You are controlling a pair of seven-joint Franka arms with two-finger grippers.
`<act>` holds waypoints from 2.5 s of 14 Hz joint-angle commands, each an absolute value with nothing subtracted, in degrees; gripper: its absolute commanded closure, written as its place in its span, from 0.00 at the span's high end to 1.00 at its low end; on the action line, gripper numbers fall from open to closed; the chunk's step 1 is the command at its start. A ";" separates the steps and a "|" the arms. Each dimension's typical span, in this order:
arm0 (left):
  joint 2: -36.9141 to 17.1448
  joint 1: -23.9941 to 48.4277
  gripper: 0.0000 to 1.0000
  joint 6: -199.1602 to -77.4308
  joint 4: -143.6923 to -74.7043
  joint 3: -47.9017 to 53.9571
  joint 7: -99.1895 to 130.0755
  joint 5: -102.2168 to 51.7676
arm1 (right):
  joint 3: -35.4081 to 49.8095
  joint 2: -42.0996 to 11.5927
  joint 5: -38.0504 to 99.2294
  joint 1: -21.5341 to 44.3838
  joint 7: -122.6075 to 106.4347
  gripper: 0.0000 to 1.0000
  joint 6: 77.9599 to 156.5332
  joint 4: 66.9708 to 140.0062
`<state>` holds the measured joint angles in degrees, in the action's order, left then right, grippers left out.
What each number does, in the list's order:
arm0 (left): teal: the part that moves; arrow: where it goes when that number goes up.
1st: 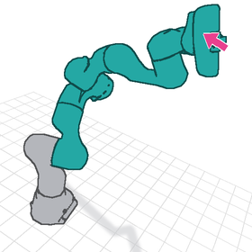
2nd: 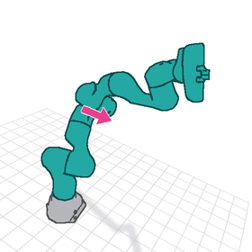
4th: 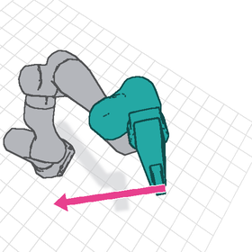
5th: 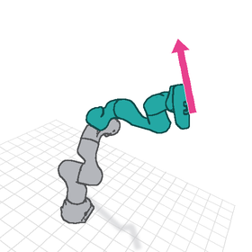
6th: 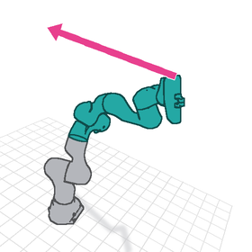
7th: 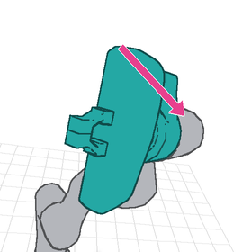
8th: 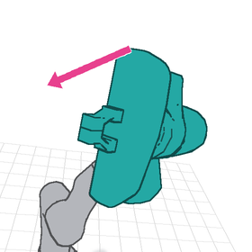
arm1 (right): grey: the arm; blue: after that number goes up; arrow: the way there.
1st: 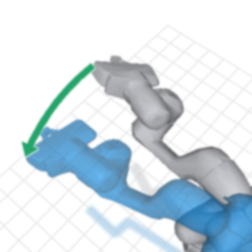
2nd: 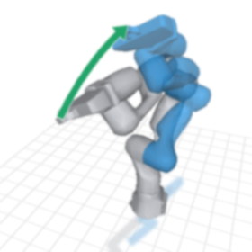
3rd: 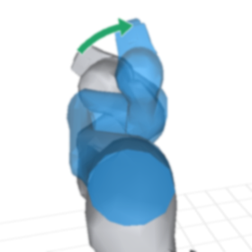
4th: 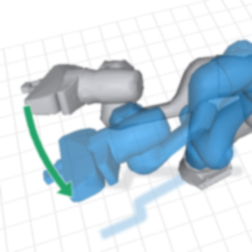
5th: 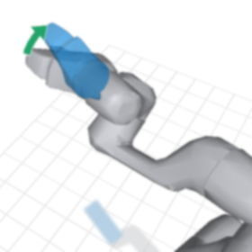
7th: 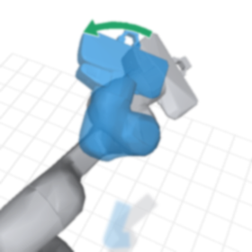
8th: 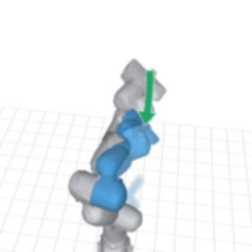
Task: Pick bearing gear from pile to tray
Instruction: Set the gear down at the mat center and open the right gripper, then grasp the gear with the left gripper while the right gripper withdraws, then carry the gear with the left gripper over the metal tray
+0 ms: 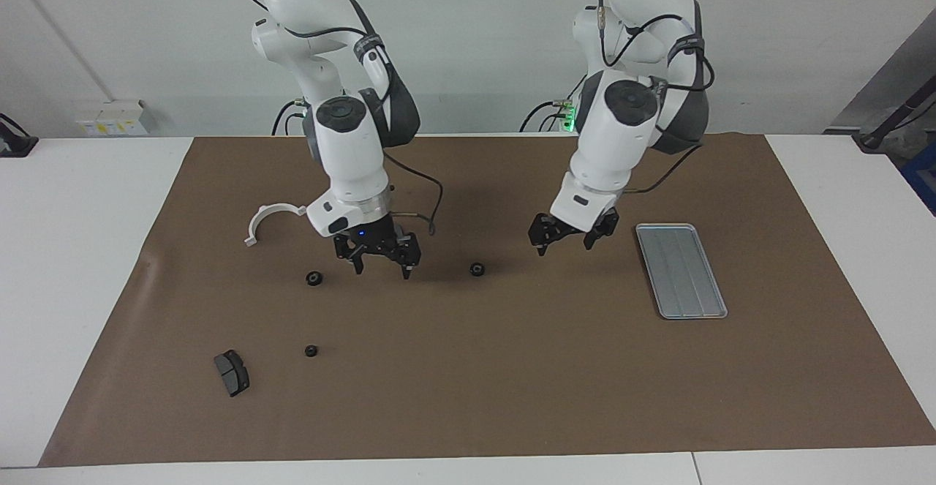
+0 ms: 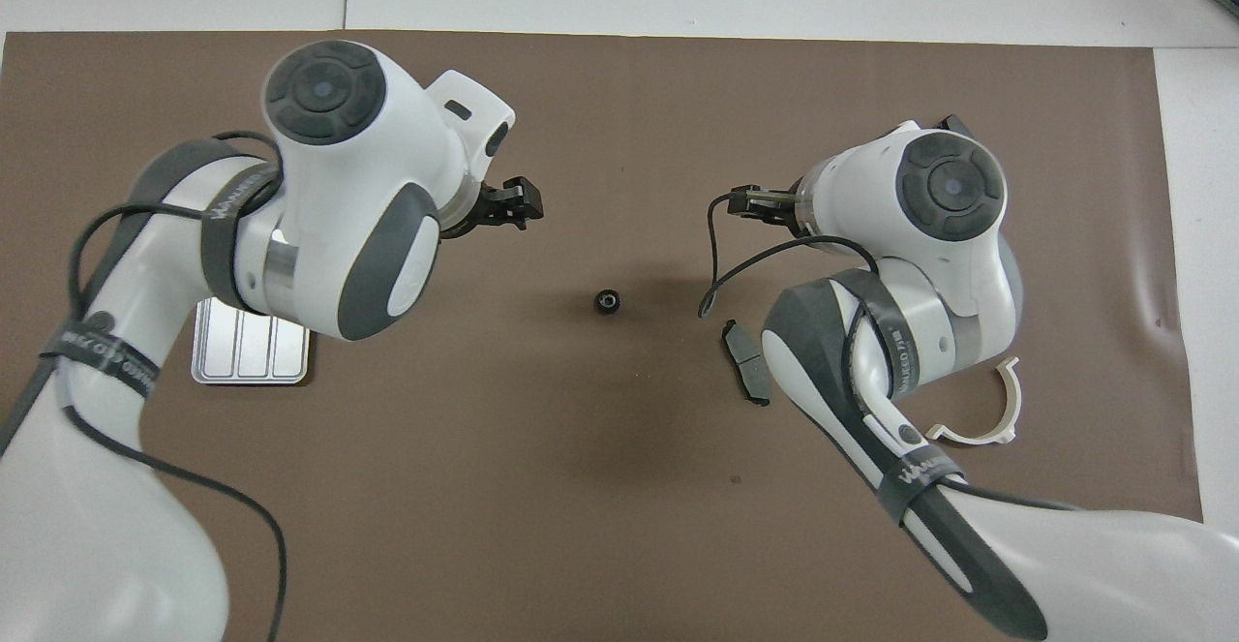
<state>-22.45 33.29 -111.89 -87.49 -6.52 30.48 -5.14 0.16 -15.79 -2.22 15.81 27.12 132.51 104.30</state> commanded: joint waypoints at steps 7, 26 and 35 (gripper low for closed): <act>-30.85 41.48 1.00 -118.98 -83.93 -7.47 38.23 -3.87 | 1.14 -23.45 -3.16 6.60 11.43 1.00 135.88 98.01; -32.87 44.74 0.88 -129.11 -92.37 -7.56 39.46 -3.87 | 1.14 -36.73 -7.29 4.92 9.58 1.00 139.22 88.70; -32.78 45.00 0.62 -130.61 -94.75 -7.47 39.55 -3.96 | 1.05 -37.09 -7.21 4.40 9.67 0.87 138.95 88.15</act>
